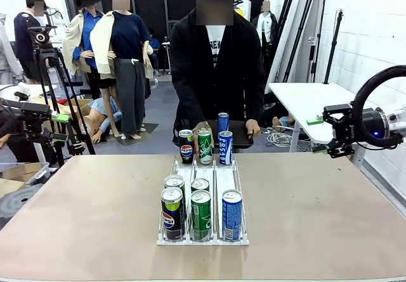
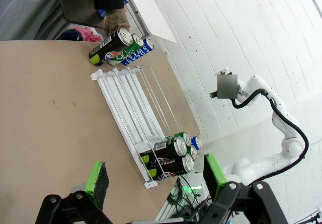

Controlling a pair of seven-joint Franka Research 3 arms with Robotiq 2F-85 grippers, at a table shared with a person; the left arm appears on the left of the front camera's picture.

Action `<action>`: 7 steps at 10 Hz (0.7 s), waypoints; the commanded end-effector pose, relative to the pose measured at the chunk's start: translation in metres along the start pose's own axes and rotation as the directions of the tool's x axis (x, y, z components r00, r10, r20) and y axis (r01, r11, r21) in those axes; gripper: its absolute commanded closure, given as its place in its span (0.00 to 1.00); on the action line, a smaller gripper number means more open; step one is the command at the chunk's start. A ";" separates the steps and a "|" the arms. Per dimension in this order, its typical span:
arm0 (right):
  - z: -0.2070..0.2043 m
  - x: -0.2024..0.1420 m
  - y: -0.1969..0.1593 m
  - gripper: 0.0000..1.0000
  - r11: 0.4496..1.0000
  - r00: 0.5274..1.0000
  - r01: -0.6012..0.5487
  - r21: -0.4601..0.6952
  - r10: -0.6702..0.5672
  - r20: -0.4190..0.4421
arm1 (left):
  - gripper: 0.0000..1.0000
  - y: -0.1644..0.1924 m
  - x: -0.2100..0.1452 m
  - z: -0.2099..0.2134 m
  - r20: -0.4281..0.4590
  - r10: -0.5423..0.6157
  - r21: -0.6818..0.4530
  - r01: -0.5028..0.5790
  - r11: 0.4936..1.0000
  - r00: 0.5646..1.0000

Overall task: Retrieve and hand over the desired beverage to the person.
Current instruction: Pick up another can of the same type that the person held from the Automatic Can Dispenser.

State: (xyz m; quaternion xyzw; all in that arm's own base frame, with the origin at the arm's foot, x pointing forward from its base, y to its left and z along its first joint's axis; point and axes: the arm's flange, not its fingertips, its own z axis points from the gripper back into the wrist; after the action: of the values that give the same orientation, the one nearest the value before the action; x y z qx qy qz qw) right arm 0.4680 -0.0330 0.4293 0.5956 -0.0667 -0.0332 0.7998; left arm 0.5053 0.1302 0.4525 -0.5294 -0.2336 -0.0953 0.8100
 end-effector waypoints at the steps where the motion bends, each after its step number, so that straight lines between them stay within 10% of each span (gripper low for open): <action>1: 0.000 -0.001 0.002 0.00 1.000 1.000 0.001 -0.011 -0.001 -0.001 | 0.00 -0.001 0.000 0.001 -0.003 -0.003 0.001 0.003 1.000 1.000; 7: 0.000 -0.001 0.002 0.00 1.000 1.000 0.001 -0.011 -0.001 -0.001 | 0.00 -0.001 0.000 0.001 -0.003 -0.003 0.001 0.003 1.000 1.000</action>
State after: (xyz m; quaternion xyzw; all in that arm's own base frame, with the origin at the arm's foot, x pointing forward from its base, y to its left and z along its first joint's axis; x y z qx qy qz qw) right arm 0.4680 -0.0330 0.4293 0.5956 -0.0667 -0.0332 0.7998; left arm 0.5053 0.1302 0.4525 -0.5294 -0.2335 -0.0953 0.8100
